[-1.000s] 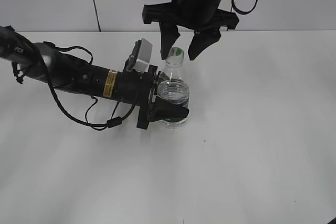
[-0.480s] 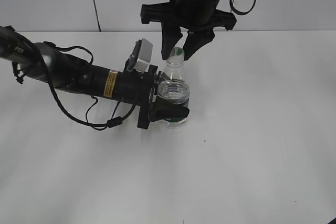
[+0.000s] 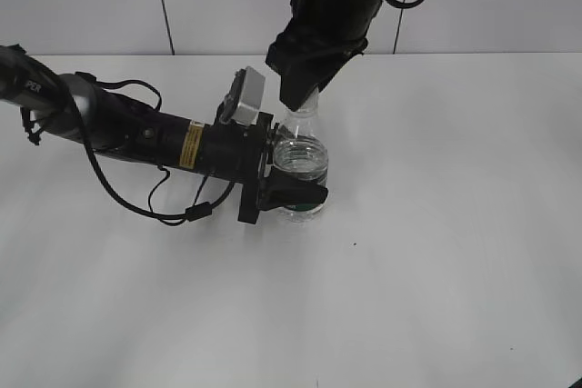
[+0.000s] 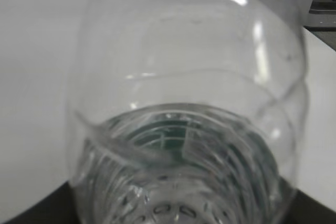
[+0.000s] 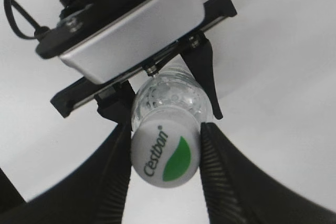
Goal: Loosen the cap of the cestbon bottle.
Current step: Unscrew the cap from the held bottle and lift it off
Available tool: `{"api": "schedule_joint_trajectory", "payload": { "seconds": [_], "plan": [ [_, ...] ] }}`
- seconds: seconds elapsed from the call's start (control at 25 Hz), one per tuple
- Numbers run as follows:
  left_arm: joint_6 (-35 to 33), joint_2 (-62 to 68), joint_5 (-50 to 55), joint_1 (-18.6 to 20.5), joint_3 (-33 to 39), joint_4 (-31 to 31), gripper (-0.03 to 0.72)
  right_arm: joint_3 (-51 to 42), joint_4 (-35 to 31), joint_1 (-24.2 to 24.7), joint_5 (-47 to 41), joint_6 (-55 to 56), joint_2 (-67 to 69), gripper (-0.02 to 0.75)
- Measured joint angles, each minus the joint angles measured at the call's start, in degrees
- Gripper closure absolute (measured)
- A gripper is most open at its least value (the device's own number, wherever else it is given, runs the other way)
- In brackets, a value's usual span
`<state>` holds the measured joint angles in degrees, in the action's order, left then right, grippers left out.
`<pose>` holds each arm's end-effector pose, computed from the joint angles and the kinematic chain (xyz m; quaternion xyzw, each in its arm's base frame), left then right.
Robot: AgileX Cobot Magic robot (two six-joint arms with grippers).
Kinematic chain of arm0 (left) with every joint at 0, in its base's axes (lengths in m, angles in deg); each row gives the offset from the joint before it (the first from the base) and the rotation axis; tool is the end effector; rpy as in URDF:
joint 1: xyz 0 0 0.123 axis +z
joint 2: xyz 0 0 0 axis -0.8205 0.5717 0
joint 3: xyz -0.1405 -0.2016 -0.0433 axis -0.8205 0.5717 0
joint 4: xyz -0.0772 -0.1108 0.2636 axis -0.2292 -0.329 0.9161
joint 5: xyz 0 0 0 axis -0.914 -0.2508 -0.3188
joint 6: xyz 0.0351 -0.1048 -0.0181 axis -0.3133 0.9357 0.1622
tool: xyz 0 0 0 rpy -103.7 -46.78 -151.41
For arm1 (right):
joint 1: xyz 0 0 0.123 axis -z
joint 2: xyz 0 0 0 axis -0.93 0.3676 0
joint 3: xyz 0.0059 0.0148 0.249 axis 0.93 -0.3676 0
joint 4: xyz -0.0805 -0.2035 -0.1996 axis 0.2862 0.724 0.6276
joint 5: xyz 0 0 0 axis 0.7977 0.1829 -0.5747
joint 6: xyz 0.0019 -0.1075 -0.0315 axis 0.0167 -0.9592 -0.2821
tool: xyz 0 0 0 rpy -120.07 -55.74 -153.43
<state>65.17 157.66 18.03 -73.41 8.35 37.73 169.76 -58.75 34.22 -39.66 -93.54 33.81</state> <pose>0.3777 -0.2332 -0.0019 0.5850 0.5610 -0.4340 0.3934 0.3833 0.2853 0.2062 -0.4778 0.8633 0.1039 0.1251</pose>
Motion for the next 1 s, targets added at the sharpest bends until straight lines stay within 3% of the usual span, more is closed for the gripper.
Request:
{"api": "schedule_joint_trajectory", "payload": {
  "seconds": [0.32,1.0],
  "plan": [
    [0.0,0.0,0.1,0.0,0.0,0.0,0.287,0.0,-0.1,0.0,0.0,-26.0,-0.2,0.435],
    [0.1,-0.1,0.3,0.0,0.0,0.6,0.287,0.0,0.7,0.0,-0.1,-48.9,-0.3,0.440]
  ]
}}
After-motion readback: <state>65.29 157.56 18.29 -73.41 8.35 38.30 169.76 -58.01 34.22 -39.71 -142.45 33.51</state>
